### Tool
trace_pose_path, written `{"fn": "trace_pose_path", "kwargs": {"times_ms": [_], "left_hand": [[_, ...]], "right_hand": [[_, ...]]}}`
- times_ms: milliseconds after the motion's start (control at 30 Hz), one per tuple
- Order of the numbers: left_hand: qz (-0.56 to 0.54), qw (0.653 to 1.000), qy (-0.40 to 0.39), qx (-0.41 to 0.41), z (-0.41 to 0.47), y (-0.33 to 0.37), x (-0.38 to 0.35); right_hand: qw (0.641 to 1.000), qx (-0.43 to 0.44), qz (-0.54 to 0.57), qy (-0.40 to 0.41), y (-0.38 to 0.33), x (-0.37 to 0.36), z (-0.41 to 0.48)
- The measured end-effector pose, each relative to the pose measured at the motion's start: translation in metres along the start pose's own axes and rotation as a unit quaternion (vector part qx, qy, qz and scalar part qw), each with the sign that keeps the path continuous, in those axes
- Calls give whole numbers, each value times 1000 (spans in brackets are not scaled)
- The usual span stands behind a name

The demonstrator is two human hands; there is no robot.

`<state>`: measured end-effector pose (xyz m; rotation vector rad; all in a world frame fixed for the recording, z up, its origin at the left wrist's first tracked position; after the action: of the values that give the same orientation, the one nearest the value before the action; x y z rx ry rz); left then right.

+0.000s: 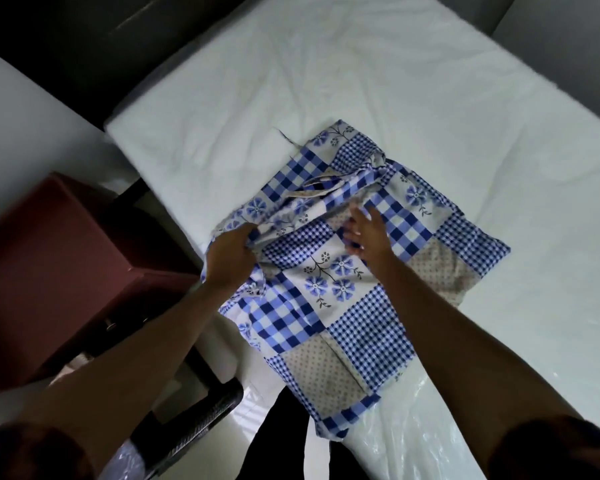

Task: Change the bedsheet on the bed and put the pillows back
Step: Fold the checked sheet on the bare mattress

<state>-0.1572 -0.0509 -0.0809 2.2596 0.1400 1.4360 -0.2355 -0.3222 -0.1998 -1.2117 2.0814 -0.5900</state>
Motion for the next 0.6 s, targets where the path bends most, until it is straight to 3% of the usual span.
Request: {"fn": "trace_pose_path", "kwargs": {"times_ms": [133, 233, 300, 467, 600], "left_hand": [[62, 991, 5, -118, -23, 35, 1], [113, 969, -15, -220, -47, 56, -21], [148, 959, -35, -239, -57, 60, -30], [195, 966, -123, -119, -58, 49, -39], [211, 966, -139, -60, -57, 40, -36]], "right_hand": [[995, 8, 102, 9, -32, -30, 30], [990, 1, 73, 118, -47, -12, 50], [991, -24, 68, 112, -51, -5, 60], [986, 14, 107, 123, -78, 12, 37], [989, 20, 100, 110, -84, 18, 10]]}}
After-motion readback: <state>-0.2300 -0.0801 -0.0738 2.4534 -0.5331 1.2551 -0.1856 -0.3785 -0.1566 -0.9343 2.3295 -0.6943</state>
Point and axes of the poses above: each hand's wrist, its own z-axis towards the middle knuckle, its own x-axis out of the back of the hand, y = z × x, the point moved 9 cm from there along z, towards the middle knuckle, and after that the axes turned 11 degrees about -y, right-handed, at the moved point
